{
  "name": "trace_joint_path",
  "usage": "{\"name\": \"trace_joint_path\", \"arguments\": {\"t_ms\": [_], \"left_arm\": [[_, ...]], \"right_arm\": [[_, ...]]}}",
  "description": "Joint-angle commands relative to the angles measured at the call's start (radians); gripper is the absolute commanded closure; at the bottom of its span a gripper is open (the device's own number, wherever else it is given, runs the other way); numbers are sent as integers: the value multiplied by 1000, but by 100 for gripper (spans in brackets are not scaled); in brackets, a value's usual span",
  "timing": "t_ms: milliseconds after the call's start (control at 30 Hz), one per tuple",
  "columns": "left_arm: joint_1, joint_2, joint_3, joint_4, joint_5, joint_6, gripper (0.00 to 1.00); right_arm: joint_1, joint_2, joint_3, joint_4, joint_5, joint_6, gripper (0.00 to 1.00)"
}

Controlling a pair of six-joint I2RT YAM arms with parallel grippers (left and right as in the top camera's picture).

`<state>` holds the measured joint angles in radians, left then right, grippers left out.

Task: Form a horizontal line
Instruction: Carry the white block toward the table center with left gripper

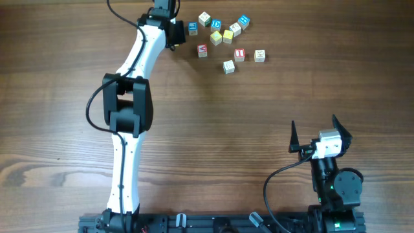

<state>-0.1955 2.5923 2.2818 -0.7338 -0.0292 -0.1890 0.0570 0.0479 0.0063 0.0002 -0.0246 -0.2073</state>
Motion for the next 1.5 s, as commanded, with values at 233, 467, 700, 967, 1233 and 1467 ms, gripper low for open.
{"name": "trace_joint_path", "arguments": {"t_ms": [233, 467, 700, 967, 1233, 1467], "left_arm": [[-3, -551, -4, -446, 56, -2, 75], [-4, -871, -4, -736, 90, -2, 74], [-77, -928, -97, -949, 89, -27, 79], [-161, -928, -671, -613, 86, -142, 77], [-161, -927, -1236, 17, 17, -247, 79], [-161, -924, -1303, 137, -44, -245, 79]], "right_arm": [[-2, -4, -1, 5, 2, -6, 0], [-2, -4, -1, 5, 2, -6, 0], [-2, -4, -1, 5, 2, -6, 0], [-2, -4, -1, 5, 2, -6, 0], [-2, -4, -1, 5, 2, -6, 0], [-2, -4, -1, 5, 2, -6, 0]]}}
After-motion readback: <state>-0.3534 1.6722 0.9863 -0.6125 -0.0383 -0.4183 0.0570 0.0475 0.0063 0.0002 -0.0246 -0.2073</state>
